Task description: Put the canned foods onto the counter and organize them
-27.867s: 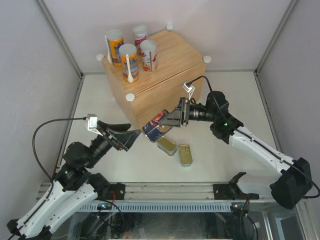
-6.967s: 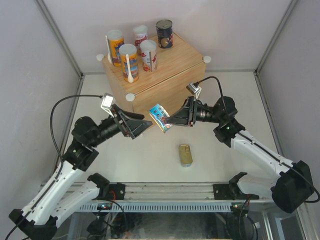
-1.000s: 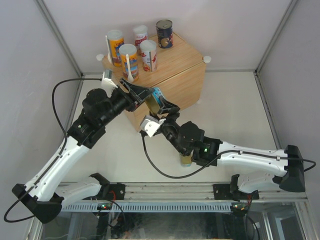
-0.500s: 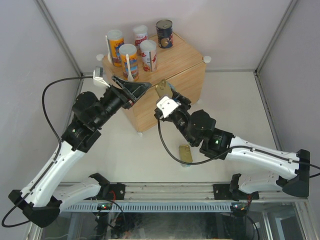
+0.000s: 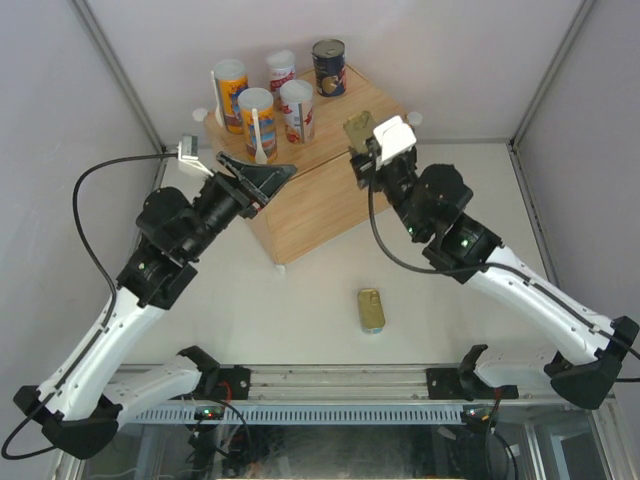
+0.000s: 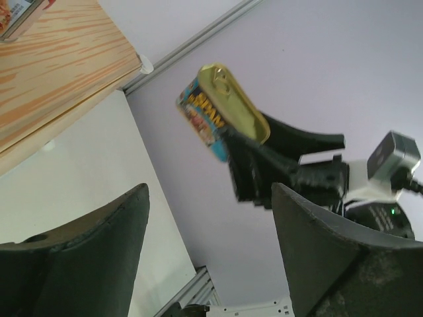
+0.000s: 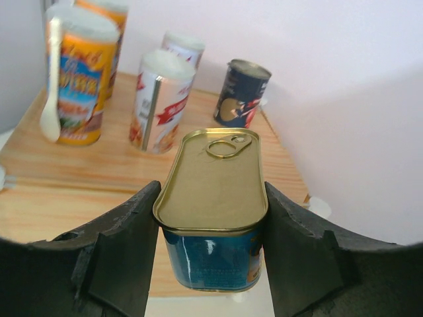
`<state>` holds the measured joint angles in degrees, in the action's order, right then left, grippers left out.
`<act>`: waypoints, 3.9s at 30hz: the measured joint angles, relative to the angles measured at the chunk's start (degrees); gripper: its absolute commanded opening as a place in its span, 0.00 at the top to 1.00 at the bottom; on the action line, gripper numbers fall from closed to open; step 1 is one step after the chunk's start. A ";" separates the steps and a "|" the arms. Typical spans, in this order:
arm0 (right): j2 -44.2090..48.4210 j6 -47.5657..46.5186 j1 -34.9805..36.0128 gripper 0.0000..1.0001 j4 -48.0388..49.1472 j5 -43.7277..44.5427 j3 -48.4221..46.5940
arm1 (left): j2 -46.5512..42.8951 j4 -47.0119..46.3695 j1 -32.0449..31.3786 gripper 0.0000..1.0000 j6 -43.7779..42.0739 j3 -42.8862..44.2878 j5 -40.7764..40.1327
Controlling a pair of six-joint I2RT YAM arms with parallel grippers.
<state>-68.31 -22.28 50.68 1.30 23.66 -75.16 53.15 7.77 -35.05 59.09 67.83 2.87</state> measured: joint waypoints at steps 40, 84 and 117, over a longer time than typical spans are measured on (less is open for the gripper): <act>-37.90 24.28 -22.43 1.00 -1.11 -25.07 -28.94 | -5.57 2.62 0.85 0.22 -12.20 -3.34 -2.08; -37.97 24.46 -19.82 0.28 3.91 -19.02 -23.17 | -7.45 2.62 2.05 0.20 -12.17 -4.35 -1.09; 13.29 35.63 20.85 0.29 -12.98 16.57 19.08 | -13.97 6.75 1.84 0.20 -14.62 -11.98 -1.05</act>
<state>-55.02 13.34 71.53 -11.68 40.23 -56.07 39.18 14.52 -33.21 44.47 55.86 1.83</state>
